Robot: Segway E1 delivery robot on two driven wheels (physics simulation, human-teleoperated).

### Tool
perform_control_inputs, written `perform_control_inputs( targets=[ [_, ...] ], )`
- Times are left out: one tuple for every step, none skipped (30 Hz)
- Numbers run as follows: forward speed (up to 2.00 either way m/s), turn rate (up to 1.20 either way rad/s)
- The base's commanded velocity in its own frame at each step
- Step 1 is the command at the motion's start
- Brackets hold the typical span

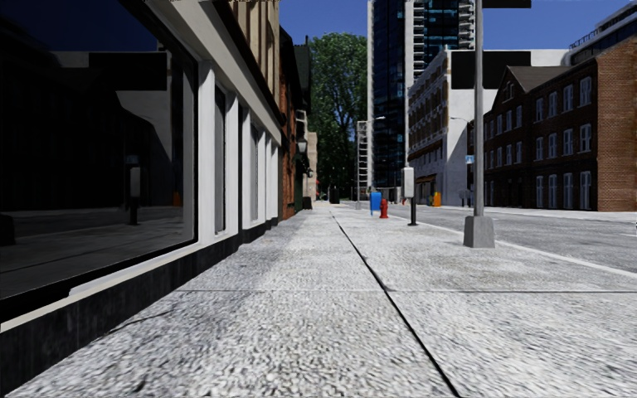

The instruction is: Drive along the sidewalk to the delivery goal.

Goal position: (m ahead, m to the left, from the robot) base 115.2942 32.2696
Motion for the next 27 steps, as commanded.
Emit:
perform_control_inputs(
  targets=[
    [2.0, -0.28],
    [2.0, -0.28],
    [2.0, -0.28],
    [2.0, -0.28],
    [2.0, -0.18],
    [2.0, 0.0],
    [2.0, 0.0],
    [2.0, 0.0],
    [2.0, 0.0],
    [2.0, 0.0],
    [2.0, 0.0],
    [2.0, 0.0],
    [2.0, 0.0],
    [2.0, 0.0],
    [2.0, 0.0],
    [2.0, 0.0],
    [2.0, 0.0],
    [2.0, 0.0],
    [2.0, 0.0],
    [2.0, 0.0],
    [2.0, 0.0],
    [2.0, 0.0],
    [2.0, 0.0],
    [2.0, 0.0],
    [2.0, 0.0],
    [2.0, 0.0],
    [2.0, 0.0]
  ],
)
